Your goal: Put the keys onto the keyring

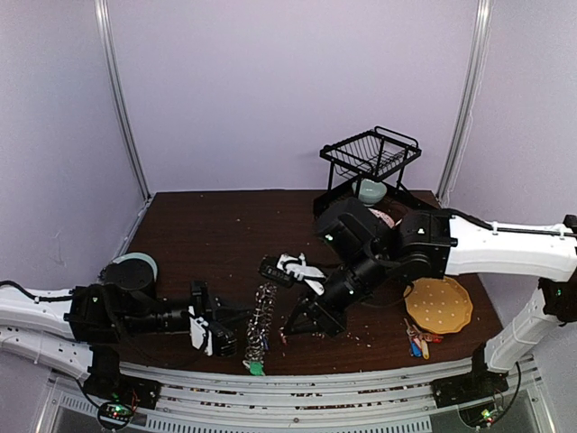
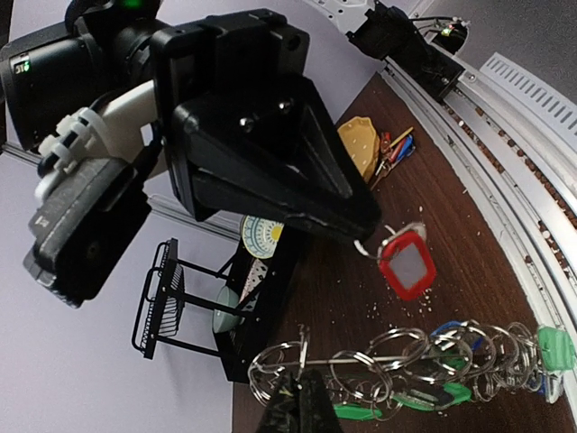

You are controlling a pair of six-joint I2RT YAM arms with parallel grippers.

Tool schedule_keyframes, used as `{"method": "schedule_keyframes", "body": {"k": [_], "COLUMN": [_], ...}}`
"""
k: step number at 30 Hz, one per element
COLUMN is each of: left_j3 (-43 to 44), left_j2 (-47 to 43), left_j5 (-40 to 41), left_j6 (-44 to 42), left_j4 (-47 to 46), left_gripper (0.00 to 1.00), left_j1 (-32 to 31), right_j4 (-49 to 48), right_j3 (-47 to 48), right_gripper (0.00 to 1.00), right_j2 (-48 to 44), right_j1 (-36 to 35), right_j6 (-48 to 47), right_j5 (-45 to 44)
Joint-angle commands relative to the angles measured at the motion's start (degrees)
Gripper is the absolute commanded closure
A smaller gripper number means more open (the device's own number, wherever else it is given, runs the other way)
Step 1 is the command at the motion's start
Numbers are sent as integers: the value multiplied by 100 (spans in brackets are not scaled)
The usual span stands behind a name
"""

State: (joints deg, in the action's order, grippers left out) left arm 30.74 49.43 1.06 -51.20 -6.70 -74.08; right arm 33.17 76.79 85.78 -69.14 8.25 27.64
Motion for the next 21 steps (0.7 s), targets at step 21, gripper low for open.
{"method": "schedule_keyframes", "body": {"k": [21], "left_j3": [-66], "left_j2": [-315], "left_j5": [-162], "left_j6": [-799], "left_j4": [-231], "left_gripper": [100], "left_j1": [-128], "right_j4": [1649], "right_j3": [2212], "right_gripper": [100], "right_j2": [1375], "right_j1": [121], "right_j6": [-1626], "right_j5": [707]}}
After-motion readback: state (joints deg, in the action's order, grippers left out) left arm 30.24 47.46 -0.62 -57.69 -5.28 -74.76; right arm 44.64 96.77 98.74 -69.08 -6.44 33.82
